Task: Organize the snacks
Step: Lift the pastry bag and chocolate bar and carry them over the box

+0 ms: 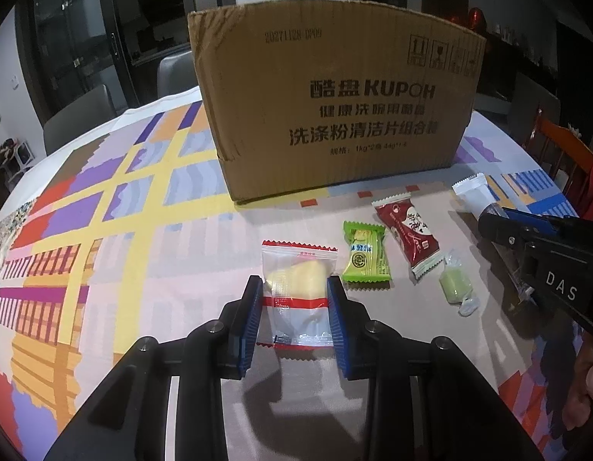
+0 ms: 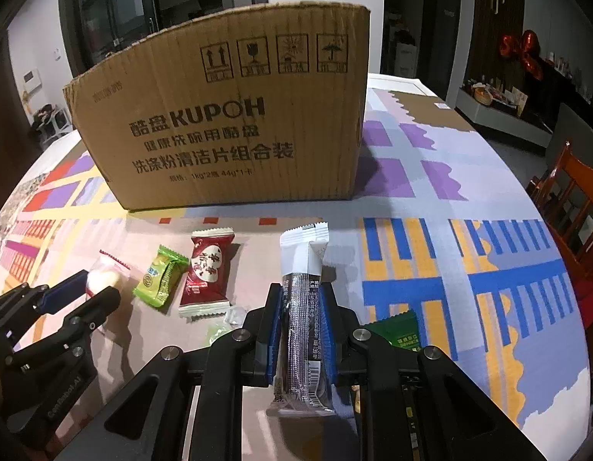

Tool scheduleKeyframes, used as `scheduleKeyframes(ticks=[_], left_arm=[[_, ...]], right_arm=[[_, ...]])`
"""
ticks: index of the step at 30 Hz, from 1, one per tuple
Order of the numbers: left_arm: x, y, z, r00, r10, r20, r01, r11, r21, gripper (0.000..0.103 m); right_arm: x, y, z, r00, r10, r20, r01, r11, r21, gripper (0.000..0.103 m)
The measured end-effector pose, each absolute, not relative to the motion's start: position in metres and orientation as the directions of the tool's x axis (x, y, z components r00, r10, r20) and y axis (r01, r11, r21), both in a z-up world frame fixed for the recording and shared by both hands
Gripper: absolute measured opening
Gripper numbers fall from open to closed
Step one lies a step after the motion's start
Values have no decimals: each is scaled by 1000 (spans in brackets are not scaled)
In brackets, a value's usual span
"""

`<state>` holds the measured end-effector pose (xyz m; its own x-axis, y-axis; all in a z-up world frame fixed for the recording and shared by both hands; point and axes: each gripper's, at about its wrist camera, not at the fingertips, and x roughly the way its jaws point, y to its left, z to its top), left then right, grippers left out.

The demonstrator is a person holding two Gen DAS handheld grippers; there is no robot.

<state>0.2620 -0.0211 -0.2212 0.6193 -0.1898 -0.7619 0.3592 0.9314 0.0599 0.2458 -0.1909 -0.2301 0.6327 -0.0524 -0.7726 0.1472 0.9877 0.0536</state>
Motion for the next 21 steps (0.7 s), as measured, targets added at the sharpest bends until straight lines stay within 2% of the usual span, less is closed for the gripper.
scheduleKeyframes(ticks=[21], left_arm=[[248,-20,-184,672,-190,-716,350,933,81,33]], right_arm=[[234,-190,-191,694,-52,-718,134,989,57,20]])
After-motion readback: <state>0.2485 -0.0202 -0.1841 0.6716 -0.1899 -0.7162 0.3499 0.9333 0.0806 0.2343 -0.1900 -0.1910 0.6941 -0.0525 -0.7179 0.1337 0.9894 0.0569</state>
